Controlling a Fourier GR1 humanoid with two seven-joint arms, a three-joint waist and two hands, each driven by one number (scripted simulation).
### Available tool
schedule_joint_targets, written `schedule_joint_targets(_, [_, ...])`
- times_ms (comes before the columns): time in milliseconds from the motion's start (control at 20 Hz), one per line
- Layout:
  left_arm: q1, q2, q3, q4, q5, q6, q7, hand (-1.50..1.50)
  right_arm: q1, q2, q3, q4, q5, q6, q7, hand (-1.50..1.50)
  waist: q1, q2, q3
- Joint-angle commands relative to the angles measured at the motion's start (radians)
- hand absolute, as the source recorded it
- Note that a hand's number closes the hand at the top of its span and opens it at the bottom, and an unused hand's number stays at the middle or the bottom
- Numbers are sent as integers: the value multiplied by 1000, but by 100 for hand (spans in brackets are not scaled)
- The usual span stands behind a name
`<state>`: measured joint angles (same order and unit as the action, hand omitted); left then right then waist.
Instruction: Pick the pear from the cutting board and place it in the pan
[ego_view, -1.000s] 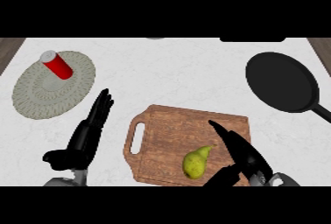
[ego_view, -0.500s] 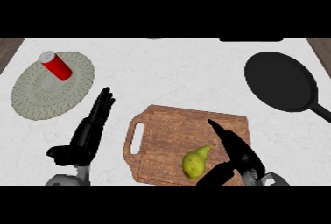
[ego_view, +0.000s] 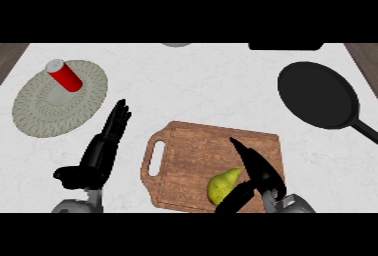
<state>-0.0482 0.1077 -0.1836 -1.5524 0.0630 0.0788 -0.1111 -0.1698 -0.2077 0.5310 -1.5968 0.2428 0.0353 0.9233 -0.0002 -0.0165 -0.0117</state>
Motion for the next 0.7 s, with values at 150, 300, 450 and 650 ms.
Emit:
schedule_joint_targets(150, [37,2,-18,-87,-5,-3,51,0,-10,16,54,159,19,81,-143,150,17,17,13])
schedule_joint_targets(300, [9,-56,-43,2,-47,33,0,0,-20,5,37,148,32,106,-134,150,7,18,12])
schedule_joint_targets(450, [-17,-31,1,28,-23,5,-10,0,33,27,94,115,109,61,-118,150,1,17,12])
schedule_joint_targets(650, [17,-39,-25,-52,-40,22,33,0,8,15,61,157,164,31,-183,150,6,17,12])
